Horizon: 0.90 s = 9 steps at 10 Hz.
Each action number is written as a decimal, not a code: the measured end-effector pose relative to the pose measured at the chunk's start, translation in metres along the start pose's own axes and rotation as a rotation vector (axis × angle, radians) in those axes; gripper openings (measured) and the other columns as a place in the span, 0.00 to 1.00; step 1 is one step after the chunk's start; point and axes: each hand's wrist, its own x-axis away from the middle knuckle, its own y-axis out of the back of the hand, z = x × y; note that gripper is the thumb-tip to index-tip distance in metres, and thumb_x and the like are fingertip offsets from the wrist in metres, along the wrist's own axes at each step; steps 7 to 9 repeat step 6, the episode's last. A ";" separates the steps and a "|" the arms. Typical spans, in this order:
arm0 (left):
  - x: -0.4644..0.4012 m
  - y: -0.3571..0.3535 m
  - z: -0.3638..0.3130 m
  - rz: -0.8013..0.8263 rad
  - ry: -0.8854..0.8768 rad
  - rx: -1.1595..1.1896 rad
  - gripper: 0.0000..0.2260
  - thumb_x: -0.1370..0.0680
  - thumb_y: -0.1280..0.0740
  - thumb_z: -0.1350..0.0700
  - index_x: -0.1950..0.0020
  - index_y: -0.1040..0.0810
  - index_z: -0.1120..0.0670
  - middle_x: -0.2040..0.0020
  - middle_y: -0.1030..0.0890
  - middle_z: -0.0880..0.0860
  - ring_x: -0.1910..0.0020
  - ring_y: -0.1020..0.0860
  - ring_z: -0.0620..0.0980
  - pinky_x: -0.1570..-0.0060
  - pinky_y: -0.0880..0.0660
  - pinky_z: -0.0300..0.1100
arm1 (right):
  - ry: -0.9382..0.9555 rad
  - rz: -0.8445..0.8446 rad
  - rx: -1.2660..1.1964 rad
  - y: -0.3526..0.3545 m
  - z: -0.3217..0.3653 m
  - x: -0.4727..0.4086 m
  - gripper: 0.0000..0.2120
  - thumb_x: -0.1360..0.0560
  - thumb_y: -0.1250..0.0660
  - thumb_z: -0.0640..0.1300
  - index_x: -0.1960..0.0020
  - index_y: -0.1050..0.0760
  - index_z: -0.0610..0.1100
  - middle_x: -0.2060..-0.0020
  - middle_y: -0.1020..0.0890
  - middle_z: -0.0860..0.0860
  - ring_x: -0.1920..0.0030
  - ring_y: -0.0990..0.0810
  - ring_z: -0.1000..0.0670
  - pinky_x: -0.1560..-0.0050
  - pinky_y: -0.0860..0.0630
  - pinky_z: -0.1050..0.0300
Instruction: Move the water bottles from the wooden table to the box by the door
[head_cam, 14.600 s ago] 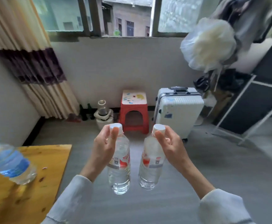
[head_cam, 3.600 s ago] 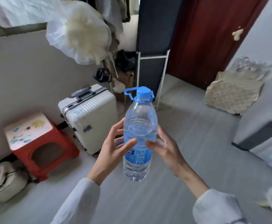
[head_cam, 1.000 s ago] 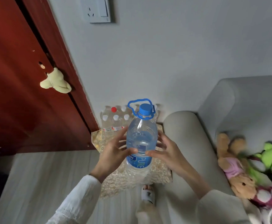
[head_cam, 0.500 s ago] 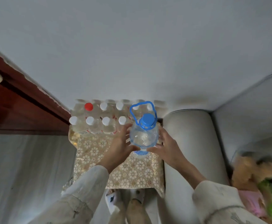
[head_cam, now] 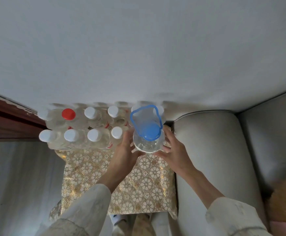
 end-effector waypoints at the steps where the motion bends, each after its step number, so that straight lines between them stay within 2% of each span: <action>1: 0.001 -0.002 -0.001 -0.026 0.001 -0.024 0.30 0.32 0.28 0.66 0.35 0.36 0.52 0.48 0.26 0.39 0.46 0.27 0.34 0.52 0.32 0.19 | 0.015 -0.002 0.001 0.000 0.000 -0.002 0.41 0.35 0.26 0.36 0.42 0.40 0.75 0.39 0.28 0.58 0.39 0.30 0.67 0.47 0.30 0.75; 2: 0.003 -0.004 -0.003 -0.072 -0.028 -0.089 0.29 0.32 0.28 0.66 0.35 0.36 0.53 0.44 0.22 0.47 0.46 0.27 0.39 0.49 0.29 0.26 | 0.003 0.029 -0.012 0.001 -0.001 -0.002 0.42 0.34 0.27 0.36 0.42 0.42 0.76 0.38 0.31 0.61 0.39 0.31 0.69 0.46 0.31 0.76; 3: 0.006 -0.003 -0.009 -0.114 -0.009 -0.146 0.30 0.32 0.28 0.64 0.34 0.36 0.53 0.41 0.21 0.54 0.47 0.26 0.43 0.45 0.24 0.44 | -0.024 0.051 -0.003 -0.001 0.002 0.000 0.42 0.33 0.28 0.36 0.42 0.44 0.77 0.35 0.32 0.57 0.38 0.30 0.65 0.46 0.29 0.73; 4: 0.011 0.003 -0.018 -0.063 0.012 -0.200 0.30 0.29 0.30 0.64 0.31 0.38 0.51 0.39 0.22 0.55 0.43 0.23 0.49 0.44 0.24 0.52 | -0.053 0.072 0.062 -0.002 0.016 0.008 0.41 0.30 0.31 0.37 0.40 0.46 0.77 0.34 0.31 0.55 0.35 0.30 0.56 0.41 0.30 0.65; 5: 0.010 0.018 -0.031 0.087 0.063 -0.249 0.32 0.27 0.32 0.62 0.27 0.43 0.51 0.34 0.27 0.58 0.38 0.26 0.56 0.38 0.28 0.55 | -0.115 0.072 0.160 0.006 0.037 0.016 0.34 0.26 0.37 0.37 0.29 0.48 0.61 0.30 0.34 0.52 0.31 0.34 0.51 0.34 0.34 0.55; 6: 0.022 0.040 -0.051 0.202 0.129 -0.397 0.27 0.24 0.36 0.59 0.27 0.42 0.55 0.32 0.29 0.60 0.38 0.27 0.57 0.38 0.30 0.48 | -0.167 0.022 0.242 0.018 0.069 0.035 0.24 0.23 0.43 0.40 0.29 0.41 0.50 0.32 0.31 0.47 0.34 0.31 0.48 0.41 0.34 0.59; 9: 0.022 0.040 -0.051 0.202 0.129 -0.397 0.27 0.24 0.36 0.59 0.27 0.42 0.55 0.32 0.29 0.60 0.38 0.27 0.57 0.38 0.30 0.48 | -0.167 0.022 0.242 0.018 0.069 0.035 0.24 0.23 0.43 0.40 0.29 0.41 0.50 0.32 0.31 0.47 0.34 0.31 0.48 0.41 0.34 0.59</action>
